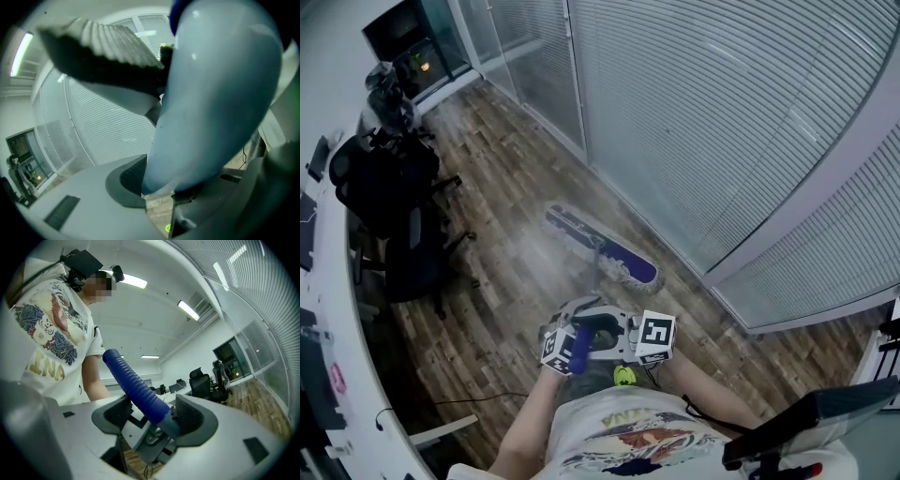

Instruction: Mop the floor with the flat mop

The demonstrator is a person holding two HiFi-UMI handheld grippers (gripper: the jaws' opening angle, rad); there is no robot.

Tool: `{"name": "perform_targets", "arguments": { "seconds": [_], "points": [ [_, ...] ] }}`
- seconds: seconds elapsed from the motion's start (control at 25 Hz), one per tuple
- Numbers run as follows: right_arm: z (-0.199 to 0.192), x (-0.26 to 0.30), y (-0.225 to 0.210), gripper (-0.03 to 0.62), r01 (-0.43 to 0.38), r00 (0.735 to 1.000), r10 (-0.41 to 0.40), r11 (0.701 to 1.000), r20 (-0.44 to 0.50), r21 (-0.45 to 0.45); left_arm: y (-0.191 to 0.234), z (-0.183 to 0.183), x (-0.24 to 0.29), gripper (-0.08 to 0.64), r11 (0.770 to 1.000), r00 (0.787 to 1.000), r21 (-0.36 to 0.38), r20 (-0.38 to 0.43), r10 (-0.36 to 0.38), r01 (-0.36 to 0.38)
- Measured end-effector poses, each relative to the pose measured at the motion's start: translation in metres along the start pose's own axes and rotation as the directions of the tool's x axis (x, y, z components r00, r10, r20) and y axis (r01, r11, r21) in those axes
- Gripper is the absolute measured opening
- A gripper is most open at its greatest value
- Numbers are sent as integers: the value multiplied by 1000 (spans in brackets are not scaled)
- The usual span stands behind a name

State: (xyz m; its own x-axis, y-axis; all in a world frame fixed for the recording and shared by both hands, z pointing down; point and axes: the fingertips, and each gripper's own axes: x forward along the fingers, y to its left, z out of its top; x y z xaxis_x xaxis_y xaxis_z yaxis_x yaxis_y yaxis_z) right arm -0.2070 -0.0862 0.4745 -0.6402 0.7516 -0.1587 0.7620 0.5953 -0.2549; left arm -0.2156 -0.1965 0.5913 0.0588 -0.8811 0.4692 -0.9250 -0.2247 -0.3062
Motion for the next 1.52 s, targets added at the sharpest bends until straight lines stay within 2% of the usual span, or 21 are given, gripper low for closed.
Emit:
{"name": "perform_targets", "arguments": {
  "seconds": [0.48, 0.64, 0.92, 1.04, 1.2, 1.36, 1.52],
  "points": [
    [-16, 35, 109, 270, -52, 999, 52, 998, 2, 19, -72, -4, -90, 53, 999, 1000, -43, -15, 23, -24],
    [-39, 51, 152, 270, -53, 999, 53, 998, -11, 30, -108, -19, -124, 53, 999, 1000, -48, -16, 24, -24],
    [-73, 87, 264, 270, -74, 997, 75, 997, -20, 38, -191, -35, -211, 53, 996, 999, -85, -12, 41, -42],
    [-93, 108, 317, 270, -92, 995, 93, 995, -25, 36, -230, -49, -254, 52, 996, 999, -77, -18, 39, -41],
    [-112, 126, 374, 272, -136, 990, 136, 991, -33, -10, -271, -58, -299, 53, 995, 998, -83, -27, 52, -54],
    [-123, 141, 410, 271, -179, 982, 179, 984, -55, 2, -293, -68, -331, 54, 989, 996, -118, -40, 82, -86],
    [-128, 141, 413, 270, -200, 978, 200, 980, -67, 7, -296, -74, -332, 57, 985, 994, -136, -45, 101, -106]
  ]
}}
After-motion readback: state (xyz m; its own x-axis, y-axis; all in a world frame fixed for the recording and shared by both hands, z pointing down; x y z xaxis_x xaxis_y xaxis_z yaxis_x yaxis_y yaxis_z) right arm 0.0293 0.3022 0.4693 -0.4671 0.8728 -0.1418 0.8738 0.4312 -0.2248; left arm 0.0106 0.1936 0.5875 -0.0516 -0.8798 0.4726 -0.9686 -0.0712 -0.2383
